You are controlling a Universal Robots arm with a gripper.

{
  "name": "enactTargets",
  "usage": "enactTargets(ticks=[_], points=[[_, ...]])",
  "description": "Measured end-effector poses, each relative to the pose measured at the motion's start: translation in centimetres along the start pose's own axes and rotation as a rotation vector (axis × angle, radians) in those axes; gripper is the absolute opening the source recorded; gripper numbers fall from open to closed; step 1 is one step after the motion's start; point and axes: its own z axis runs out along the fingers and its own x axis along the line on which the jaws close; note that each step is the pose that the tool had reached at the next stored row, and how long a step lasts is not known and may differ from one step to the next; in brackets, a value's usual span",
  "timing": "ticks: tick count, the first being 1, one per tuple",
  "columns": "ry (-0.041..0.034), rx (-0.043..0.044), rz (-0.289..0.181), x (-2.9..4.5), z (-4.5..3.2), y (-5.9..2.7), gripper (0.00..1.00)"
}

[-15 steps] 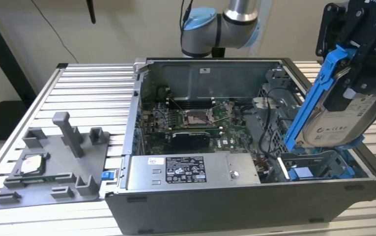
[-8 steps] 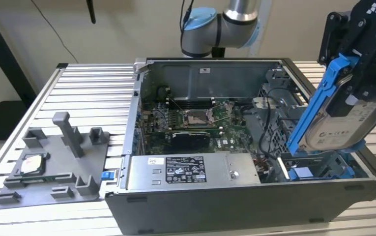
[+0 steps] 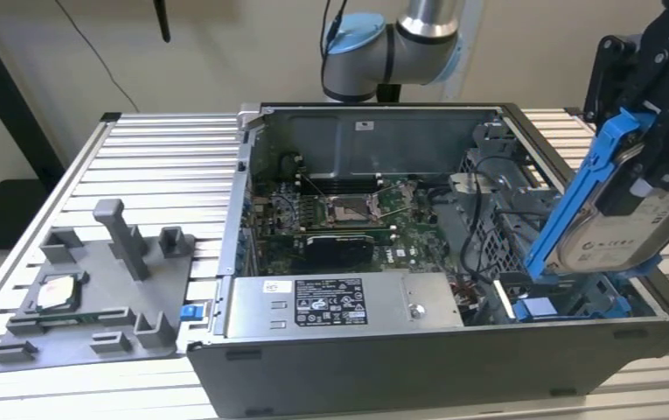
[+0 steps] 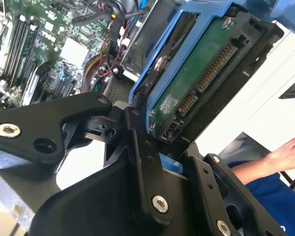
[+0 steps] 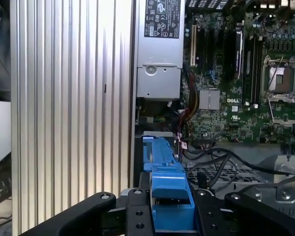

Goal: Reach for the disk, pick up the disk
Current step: 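Pick up the disk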

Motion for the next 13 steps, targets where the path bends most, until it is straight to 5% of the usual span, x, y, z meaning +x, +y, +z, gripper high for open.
enactTargets(ticks=[6,13], points=[[-0.0001,-0.0005,0.002,0.01,0.87,-0.94,0.00],[0.0000,-0.0004,0.002,0.01,1.12,-1.04,0.00]])
